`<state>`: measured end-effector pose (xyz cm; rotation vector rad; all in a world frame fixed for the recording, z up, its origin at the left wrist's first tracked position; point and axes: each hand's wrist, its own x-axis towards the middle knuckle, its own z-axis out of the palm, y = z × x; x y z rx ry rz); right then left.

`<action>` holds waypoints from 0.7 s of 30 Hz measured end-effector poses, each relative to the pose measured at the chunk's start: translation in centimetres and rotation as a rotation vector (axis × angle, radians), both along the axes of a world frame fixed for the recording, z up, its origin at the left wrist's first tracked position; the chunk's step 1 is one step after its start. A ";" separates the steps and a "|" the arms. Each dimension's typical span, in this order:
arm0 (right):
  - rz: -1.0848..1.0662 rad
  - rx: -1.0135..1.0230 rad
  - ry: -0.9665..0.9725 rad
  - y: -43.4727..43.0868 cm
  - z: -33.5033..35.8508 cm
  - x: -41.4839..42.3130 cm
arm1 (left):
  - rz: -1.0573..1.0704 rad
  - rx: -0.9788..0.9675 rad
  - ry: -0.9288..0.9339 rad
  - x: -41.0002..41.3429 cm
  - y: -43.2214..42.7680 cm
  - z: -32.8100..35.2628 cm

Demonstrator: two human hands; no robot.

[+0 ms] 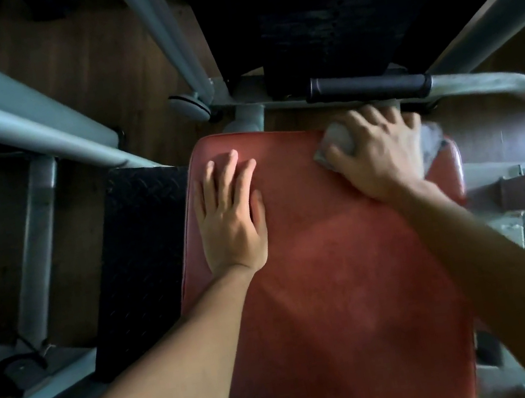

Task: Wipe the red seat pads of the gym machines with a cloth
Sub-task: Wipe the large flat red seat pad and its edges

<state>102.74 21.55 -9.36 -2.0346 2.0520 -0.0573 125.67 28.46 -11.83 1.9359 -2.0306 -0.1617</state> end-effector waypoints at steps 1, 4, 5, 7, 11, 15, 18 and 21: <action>0.050 -0.009 -0.005 0.5 0.0 1.1 | -0.004 0.004 0.005 0.0 0.0 0.0; 0.112 -0.083 -0.067 1.8 -0.5 2.6 | -0.007 0.004 0.005 0.1 0.0 0.0; 0.109 -0.109 -0.114 2.2 -0.6 2.4 | -0.005 0.005 -0.002 0.1 0.0 -0.1; 0.051 -0.168 -0.193 3.4 -0.9 1.4 | -0.001 0.009 -0.006 0.1 0.0 -0.3; -0.216 -0.249 -0.140 7.3 -1.8 0.6 | 0.034 0.017 -0.008 0.0 0.2 -0.6; -0.390 -0.284 -0.150 12.2 -2.2 2.9 | 0.039 0.026 -0.004 0.0 0.3 -0.9; -0.502 -0.260 -0.138 16.4 -2.3 7.4 | 0.046 0.006 0.021 0.1 0.2 -1.4; -0.558 -0.246 -0.134 17.8 -2.3 10.3 | 0.045 -0.008 0.038 0.1 0.1 -1.6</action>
